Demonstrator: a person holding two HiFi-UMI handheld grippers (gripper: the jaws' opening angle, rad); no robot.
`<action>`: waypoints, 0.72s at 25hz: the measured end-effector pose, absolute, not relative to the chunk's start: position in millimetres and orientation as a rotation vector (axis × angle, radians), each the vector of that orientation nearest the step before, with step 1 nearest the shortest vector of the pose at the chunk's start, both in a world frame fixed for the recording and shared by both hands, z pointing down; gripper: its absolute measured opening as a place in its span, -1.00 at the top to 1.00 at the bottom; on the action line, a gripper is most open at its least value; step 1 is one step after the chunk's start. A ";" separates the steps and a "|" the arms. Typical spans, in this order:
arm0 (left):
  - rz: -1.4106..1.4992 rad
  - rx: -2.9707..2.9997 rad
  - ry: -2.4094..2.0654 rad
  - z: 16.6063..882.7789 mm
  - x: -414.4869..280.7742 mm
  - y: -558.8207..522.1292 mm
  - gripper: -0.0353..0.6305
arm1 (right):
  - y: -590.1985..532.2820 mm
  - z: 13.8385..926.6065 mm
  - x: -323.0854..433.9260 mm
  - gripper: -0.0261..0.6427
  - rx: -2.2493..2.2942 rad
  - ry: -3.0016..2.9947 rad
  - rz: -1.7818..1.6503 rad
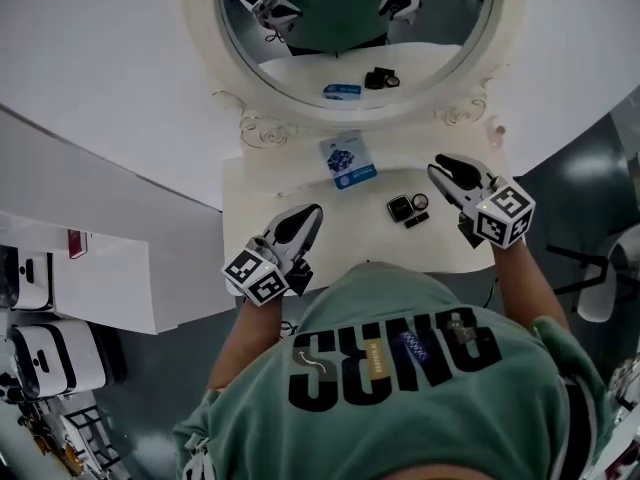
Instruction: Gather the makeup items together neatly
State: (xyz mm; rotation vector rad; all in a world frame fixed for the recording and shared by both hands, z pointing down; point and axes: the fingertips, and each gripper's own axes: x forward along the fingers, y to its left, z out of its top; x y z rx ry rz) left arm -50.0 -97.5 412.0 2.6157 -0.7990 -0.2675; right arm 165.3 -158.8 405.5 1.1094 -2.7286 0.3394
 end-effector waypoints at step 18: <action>-0.062 2.598 -0.776 431.0 16.8 -89.5 0.87 | -145.9 673.8 214.1 0.24 0.834 -2.212 0.502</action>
